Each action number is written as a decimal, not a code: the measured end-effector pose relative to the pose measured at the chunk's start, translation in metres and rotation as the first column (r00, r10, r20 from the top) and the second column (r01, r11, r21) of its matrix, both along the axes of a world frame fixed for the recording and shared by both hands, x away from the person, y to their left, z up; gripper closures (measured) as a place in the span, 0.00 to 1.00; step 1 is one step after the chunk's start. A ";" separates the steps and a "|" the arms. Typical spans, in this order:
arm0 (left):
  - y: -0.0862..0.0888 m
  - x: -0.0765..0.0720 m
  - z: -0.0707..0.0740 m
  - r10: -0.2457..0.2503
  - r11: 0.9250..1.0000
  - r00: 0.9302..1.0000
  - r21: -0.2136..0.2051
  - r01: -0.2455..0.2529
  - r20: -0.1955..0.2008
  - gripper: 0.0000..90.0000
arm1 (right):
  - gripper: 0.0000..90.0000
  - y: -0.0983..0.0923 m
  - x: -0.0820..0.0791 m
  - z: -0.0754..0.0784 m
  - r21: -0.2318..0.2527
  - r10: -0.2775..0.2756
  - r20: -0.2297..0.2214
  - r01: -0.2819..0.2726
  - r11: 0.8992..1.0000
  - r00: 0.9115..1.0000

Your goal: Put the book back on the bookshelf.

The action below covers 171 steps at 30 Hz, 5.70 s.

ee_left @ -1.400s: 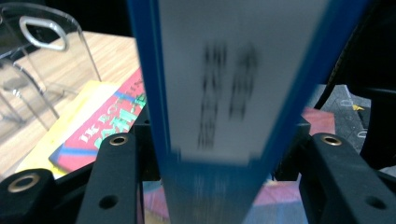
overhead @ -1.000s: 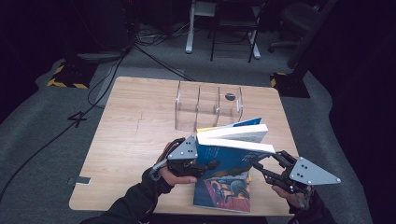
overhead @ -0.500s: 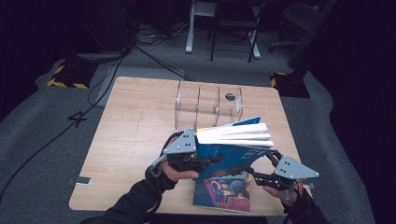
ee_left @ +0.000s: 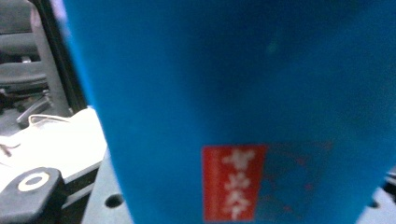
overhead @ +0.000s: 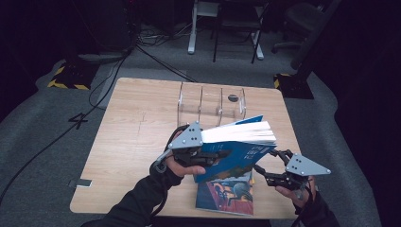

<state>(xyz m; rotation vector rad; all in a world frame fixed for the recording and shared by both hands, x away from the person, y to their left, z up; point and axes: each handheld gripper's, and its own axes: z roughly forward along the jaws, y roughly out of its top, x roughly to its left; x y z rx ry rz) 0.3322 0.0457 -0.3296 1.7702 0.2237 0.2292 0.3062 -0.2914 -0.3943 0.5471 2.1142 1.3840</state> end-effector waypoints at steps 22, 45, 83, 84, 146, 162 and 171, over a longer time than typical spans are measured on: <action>-0.014 0.004 0.014 0.062 0.995 0.997 0.078 -0.065 0.043 0.66 | 0.34 -0.018 0.046 -0.056 -0.166 -0.173 -0.224 0.138 0.976 0.959; -0.014 0.019 0.059 0.181 0.955 0.971 0.208 -0.211 0.155 0.67 | 0.36 -0.025 0.052 -0.066 -0.152 -0.178 -0.265 0.141 0.978 0.948; 0.061 0.096 0.051 0.601 0.784 0.797 0.155 -0.602 0.053 0.67 | 0.37 -0.024 0.054 -0.071 -0.165 -0.176 -0.283 0.133 0.977 0.943; 0.060 0.100 0.050 0.611 0.778 0.791 0.154 -0.610 0.047 0.67 | 0.37 -0.024 0.054 -0.071 -0.166 -0.176 -0.283 0.133 0.977 0.943; 0.017 0.184 -0.036 0.769 0.638 0.637 0.007 -0.770 -0.049 0.67 | 0.38 -0.024 0.049 -0.072 -0.150 -0.134 -0.276 0.095 0.984 0.952; 0.043 0.168 -0.042 0.740 0.672 0.669 0.043 -0.739 -0.073 0.65 | 0.38 -0.022 0.049 -0.073 -0.166 -0.133 -0.280 0.088 0.982 0.951; 0.043 0.170 -0.022 0.708 0.706 0.705 0.059 -0.706 -0.040 0.58 | 0.38 -0.021 0.049 -0.075 -0.177 -0.127 -0.290 0.077 0.981 0.949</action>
